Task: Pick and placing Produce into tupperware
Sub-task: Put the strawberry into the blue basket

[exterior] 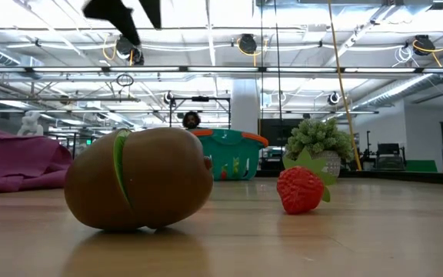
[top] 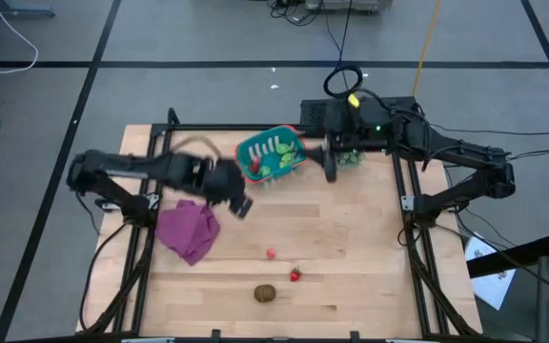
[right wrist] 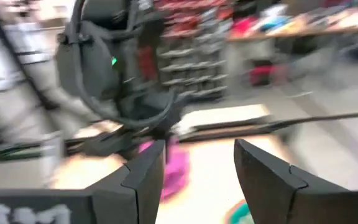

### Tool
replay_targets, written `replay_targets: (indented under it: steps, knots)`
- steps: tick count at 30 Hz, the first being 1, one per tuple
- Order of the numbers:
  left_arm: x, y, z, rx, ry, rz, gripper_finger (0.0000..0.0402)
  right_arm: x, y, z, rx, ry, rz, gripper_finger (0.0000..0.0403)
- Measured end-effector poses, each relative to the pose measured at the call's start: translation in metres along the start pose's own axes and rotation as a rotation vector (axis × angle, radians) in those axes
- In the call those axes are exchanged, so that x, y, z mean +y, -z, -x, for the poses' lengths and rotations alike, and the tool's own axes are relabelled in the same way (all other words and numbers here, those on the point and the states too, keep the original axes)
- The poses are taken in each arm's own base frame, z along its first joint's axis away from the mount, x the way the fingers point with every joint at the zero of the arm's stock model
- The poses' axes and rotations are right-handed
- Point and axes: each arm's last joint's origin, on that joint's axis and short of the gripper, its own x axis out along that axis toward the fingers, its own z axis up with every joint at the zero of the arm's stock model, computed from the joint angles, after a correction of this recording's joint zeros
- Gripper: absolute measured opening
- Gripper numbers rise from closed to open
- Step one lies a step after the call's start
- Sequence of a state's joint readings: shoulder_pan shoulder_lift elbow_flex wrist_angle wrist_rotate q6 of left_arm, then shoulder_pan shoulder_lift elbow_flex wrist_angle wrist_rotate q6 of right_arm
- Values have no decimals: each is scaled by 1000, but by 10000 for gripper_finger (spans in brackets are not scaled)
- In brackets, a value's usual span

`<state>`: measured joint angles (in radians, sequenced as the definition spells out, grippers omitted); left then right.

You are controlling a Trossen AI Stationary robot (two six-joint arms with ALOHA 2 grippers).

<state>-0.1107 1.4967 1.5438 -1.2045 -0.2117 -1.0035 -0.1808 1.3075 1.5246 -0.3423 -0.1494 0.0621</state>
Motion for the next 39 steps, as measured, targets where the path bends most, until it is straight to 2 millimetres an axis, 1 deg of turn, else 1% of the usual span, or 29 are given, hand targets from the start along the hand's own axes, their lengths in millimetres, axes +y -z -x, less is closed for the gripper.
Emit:
replay_targets:
  steps: [4,8,11,14,17,20,24,27,29,33,36,39]
  knots:
    - [-28,47,8,23,45,-1,250,25,13,-1,139,-201,-65,183]
    - [-47,86,7,21,38,1,251,54,29,2,296,-298,-51,183]
    - [-57,109,3,15,25,-12,251,75,44,1,373,-362,-39,183]
    - [-65,125,-5,25,3,-40,251,93,70,-7,422,-420,-37,183]
    - [-70,133,-16,28,-32,-67,251,107,104,-21,425,-471,-22,183]
    - [-74,138,-27,33,-63,-101,251,115,147,-35,436,-498,-24,183]
    - [-75,138,-37,40,-112,-152,251,116,197,-55,461,-512,-101,183]
    - [-74,136,-40,42,-137,-172,251,116,224,-69,495,-493,-159,183]
    - [-72,135,-40,31,-151,-177,251,116,235,-76,532,-481,-166,183]
    - [-71,132,-41,-20,-169,-182,251,118,249,-85,606,-467,-167,183]
    - [-71,131,-41,-48,-174,-195,251,122,254,-84,690,-458,-157,183]
    - [-71,130,-41,-64,-179,-199,251,131,259,-79,789,-450,-125,183]
